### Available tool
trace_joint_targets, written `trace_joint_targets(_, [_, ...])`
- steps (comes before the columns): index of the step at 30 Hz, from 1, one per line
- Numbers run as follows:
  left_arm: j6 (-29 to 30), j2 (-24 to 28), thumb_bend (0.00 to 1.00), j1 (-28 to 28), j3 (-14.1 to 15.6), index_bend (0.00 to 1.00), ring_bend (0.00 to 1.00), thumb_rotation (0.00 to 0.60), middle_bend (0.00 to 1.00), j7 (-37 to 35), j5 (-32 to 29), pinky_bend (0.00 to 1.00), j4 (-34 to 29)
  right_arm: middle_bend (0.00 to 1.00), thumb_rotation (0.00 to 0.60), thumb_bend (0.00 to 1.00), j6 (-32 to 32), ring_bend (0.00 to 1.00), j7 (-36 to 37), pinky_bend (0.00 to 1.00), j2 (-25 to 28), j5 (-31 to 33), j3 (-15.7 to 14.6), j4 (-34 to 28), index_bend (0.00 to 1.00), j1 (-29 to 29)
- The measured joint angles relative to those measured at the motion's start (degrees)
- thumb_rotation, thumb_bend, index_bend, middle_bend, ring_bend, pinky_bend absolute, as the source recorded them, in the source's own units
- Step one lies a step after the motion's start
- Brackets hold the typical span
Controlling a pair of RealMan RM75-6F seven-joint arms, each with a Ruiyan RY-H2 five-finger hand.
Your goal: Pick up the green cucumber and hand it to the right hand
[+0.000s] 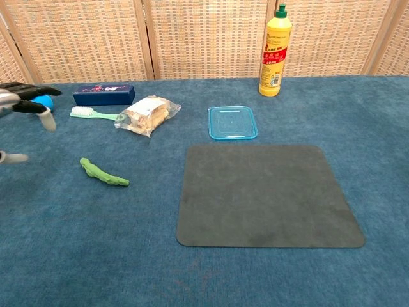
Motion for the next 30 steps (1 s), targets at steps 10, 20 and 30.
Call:
trace_joint_targets(10, [-4.07,-8.57,0.36,-7.06,2.44,0.42,0.0,0.6,0.0,-7.81,4.7,0.0,16.02,0.0,0.6,0.0,-1.02,0.0,-0.6,0.0,-0.65,1.94,0.58,1.4,0.0,0.31])
trace_joint_targets(20, [-6.56,-12.41,0.36,-9.28,4.26,0.43,0.0,0.6,0.0,-8.47,4.9,0.0,21.23,0.0,0.6,0.0,-1.52,0.0,-0.47,0.0,-0.8,2.6,0.73,1.88,0.0,0.56])
trace_joint_targets(30, [-6.64,-15.05,0.36,-10.32,4.82,0.44,0.0,0.6,0.0,-8.67,4.23,0.0,24.45,0.0,0.6,0.0,-1.43,0.0,-0.19,0.0,-0.68,2.79,0.73,1.9,0.0,0.5])
